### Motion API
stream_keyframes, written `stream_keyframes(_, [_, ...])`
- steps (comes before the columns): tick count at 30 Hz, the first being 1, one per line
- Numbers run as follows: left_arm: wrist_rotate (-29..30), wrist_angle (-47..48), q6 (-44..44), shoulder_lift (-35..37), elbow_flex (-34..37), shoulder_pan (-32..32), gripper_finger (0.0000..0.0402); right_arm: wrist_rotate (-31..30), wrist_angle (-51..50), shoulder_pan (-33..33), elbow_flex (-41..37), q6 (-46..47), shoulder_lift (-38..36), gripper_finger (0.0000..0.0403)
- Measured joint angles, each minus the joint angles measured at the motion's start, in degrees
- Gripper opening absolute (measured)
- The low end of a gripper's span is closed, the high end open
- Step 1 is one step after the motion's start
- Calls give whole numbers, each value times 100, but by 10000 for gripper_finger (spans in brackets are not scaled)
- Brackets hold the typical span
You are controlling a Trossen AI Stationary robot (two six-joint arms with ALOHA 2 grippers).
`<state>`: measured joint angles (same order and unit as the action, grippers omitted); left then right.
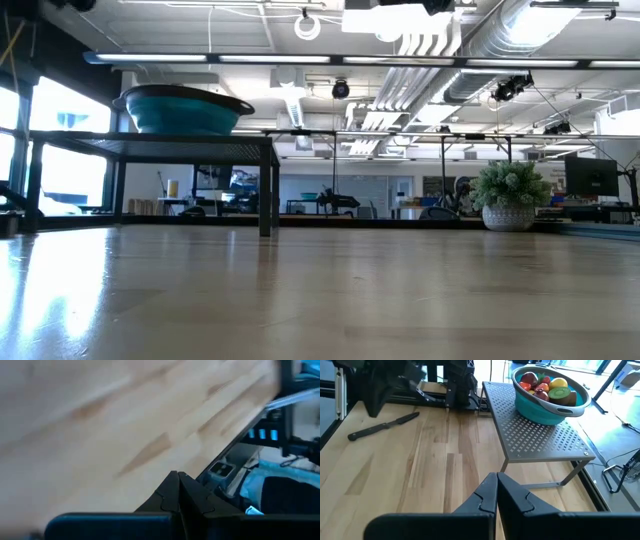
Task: Pick & Place Fruit
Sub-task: Put the black knife on the shelf
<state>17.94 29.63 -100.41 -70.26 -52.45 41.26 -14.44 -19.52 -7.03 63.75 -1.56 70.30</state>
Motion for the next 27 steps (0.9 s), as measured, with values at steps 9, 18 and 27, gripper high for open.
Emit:
stream_keyframes(9, [-232, 388, -2257, -832, -539, 800, 0, 0, 39, 5, 4, 0, 97, 2])
stream_keyframes(18, [-702, 1829, -3522, -1675, -1825, 1221, 0, 4, -14, 116, 4, -18, 359, 2])
stream_keyframes(27, [-1898, 2010, -3653, -2479, -2158, 1215, 0, 1, -45, 311, -1, -20, 548, 2])
